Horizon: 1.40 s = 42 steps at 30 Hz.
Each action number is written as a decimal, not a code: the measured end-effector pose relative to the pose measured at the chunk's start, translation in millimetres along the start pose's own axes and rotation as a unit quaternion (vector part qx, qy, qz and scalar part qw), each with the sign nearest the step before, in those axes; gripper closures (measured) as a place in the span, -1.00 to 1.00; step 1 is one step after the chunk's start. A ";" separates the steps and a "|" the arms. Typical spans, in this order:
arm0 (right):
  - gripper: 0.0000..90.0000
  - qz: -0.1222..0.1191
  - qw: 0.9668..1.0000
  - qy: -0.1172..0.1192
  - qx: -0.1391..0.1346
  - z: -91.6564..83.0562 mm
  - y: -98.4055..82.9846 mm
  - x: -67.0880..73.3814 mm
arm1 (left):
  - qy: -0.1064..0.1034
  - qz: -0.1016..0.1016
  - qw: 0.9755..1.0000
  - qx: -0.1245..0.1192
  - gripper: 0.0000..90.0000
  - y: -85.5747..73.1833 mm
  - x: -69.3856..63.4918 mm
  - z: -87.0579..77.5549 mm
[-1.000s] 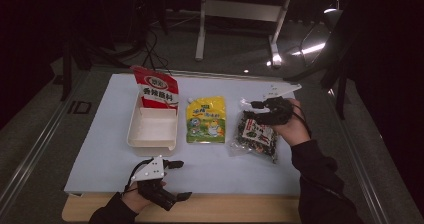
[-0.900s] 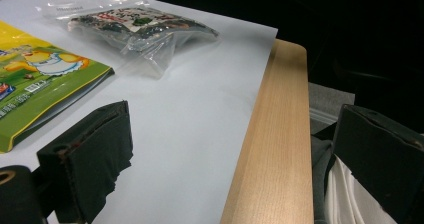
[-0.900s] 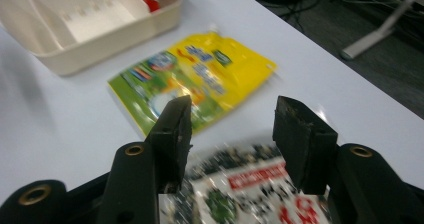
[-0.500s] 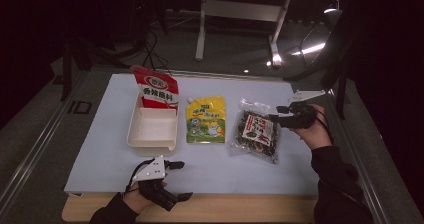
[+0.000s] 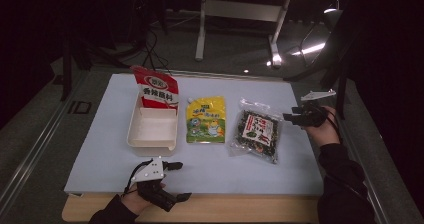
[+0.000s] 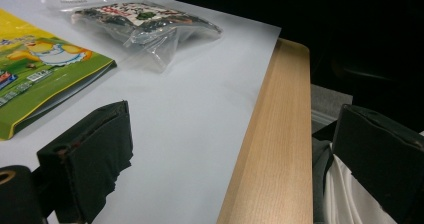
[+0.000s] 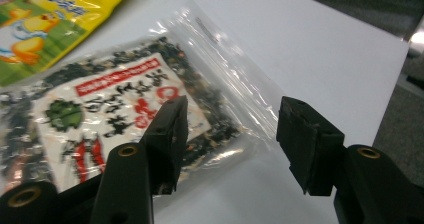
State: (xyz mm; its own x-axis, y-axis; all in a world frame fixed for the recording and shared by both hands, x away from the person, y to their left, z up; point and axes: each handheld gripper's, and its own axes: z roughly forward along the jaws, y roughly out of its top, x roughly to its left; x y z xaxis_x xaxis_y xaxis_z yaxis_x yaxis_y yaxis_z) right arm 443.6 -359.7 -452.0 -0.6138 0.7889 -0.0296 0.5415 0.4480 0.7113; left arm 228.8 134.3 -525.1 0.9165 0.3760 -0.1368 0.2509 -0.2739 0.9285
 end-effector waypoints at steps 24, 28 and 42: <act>-0.17 0.033 0.998 0.000 0.058 54.5 -1.4 -40.5 | 0.040 -0.024 0.999 -0.002 -0.92 -13.1 -3.9 -18.8; -0.25 0.037 0.997 -0.010 0.069 63.9 -2.5 -44.8 | 0.045 -0.026 0.999 -0.002 -0.92 -14.2 -4.4 -21.9; 0.01 0.042 0.994 0.021 0.099 80.5 -10.2 -48.1 | 0.048 -0.030 0.998 -0.002 -0.92 -16.1 -5.3 -24.6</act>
State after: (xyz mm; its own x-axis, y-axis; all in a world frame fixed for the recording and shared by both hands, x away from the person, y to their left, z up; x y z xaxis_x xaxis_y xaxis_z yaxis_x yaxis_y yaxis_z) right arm 513.9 -368.3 -514.4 -0.5824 0.8109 0.0566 0.6917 0.4578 0.5586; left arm 212.2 158.5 -530.8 0.8655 0.4750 -0.1591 0.3034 -0.2444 0.9210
